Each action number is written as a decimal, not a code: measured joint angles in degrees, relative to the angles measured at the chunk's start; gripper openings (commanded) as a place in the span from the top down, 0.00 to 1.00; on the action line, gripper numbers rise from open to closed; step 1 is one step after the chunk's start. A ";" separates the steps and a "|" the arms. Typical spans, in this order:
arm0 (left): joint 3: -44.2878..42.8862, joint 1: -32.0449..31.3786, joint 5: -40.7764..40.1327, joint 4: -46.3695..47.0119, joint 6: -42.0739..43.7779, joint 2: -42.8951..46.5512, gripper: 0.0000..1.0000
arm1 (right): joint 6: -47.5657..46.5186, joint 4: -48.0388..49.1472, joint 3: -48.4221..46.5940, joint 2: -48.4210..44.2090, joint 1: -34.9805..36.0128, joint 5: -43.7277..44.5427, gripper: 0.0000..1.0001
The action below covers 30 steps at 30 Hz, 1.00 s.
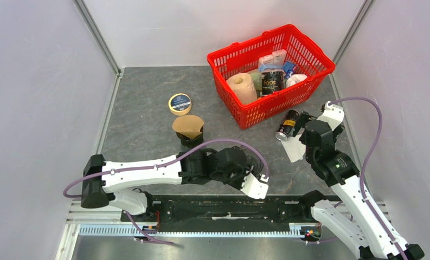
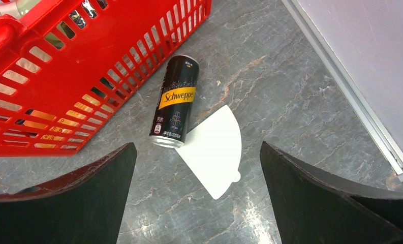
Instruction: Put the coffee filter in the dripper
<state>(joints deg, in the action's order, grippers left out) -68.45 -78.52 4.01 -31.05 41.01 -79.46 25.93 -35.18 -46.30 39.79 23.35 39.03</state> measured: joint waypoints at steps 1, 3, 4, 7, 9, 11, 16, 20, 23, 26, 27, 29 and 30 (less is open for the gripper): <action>-0.02 0.00 0.04 -0.04 -0.02 -0.09 0.69 | 0.00 0.00 0.00 0.00 0.00 0.00 0.01; -0.04 0.00 0.09 -0.24 -0.02 -0.42 0.61 | 0.00 0.00 0.00 0.00 0.00 0.00 0.01; -0.04 0.00 0.07 -0.37 -0.02 -0.57 0.59 | 0.00 0.00 0.00 0.00 0.00 0.00 0.01; -0.07 0.00 0.09 -0.76 -0.04 -0.66 0.55 | 0.00 0.00 0.02 0.00 0.00 0.00 0.01; -0.13 0.00 0.09 -0.79 -0.04 -0.66 0.49 | 0.00 0.00 0.02 0.00 0.00 0.00 0.01; -0.26 0.00 0.11 -0.96 -0.04 -0.66 0.45 | 0.00 0.00 0.02 0.00 0.00 0.00 0.01; -0.39 0.00 -0.02 -0.87 -0.57 -0.33 0.32 | 0.00 0.02 0.04 0.00 0.00 -0.17 0.01; -0.39 0.00 -1.57 0.94 -1.79 2.08 0.24 | -0.02 0.02 0.04 0.00 0.00 -0.85 0.01; -0.39 0.00 -3.69 3.98 -2.75 6.14 0.21 | -0.07 0.02 0.04 0.02 0.00 -2.25 0.01; -0.42 0.00 -6.14 8.66 -3.50 10.69 0.16 | -0.28 0.15 0.04 0.20 0.00 -5.11 0.01; -0.42 0.00 -7.21 10.40 -3.93 11.96 0.13 | -0.37 0.26 0.04 0.33 0.00 -6.40 0.01; 0.13 0.15 -11.74 16.79 -5.64 14.93 0.12 | -0.57 0.44 0.00 0.59 -0.02 -10.38 0.01; 0.98 0.46 -14.03 20.39 -6.73 16.39 0.12 | -0.63 0.39 -0.09 0.72 -0.07 -13.00 0.01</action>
<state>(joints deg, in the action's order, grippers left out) -67.46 -78.06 -10.02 -10.66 34.28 -63.07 25.30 -34.79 -46.39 40.51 23.29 26.02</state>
